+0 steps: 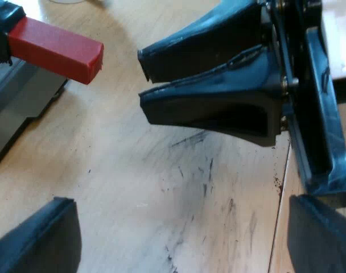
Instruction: Grind coffee beans and then tamp
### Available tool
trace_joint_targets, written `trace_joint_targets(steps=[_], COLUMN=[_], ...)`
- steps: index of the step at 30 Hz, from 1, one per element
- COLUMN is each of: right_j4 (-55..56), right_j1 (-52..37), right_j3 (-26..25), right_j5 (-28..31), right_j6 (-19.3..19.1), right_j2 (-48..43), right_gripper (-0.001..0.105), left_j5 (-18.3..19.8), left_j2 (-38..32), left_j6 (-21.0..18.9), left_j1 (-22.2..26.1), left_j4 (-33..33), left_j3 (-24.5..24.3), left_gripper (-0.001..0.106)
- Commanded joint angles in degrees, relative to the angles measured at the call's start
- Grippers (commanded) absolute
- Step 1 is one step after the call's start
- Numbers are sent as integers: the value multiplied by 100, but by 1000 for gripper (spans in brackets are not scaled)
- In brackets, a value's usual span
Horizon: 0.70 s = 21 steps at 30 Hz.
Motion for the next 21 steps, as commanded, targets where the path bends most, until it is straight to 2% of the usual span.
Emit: trace_joint_targets(steps=[1,3,7,12,21], right_j4=[-144,-195,-383,-522,-707], right_j1=[-5,-37,-267,-624,-742], right_j3=[-14,-14,-14,-14,-14], right_j5=[110,330,309,-362,53], right_j6=[-14,-14,-14,-32,-52], right_j2=[32,31,31,31,31], right_gripper=[33,33,33,33,33], left_j5=[71,71,71,71,239], left_j2=[-39,-39,-39,-39,-39], left_j6=[0,0,0,0,0], left_j1=[-42,-42,-42,-42,-42], left_j4=[18,18,18,18,182], left_j3=[-25,-25,-25,-25,-25], left_gripper=[75,75,75,75,75])
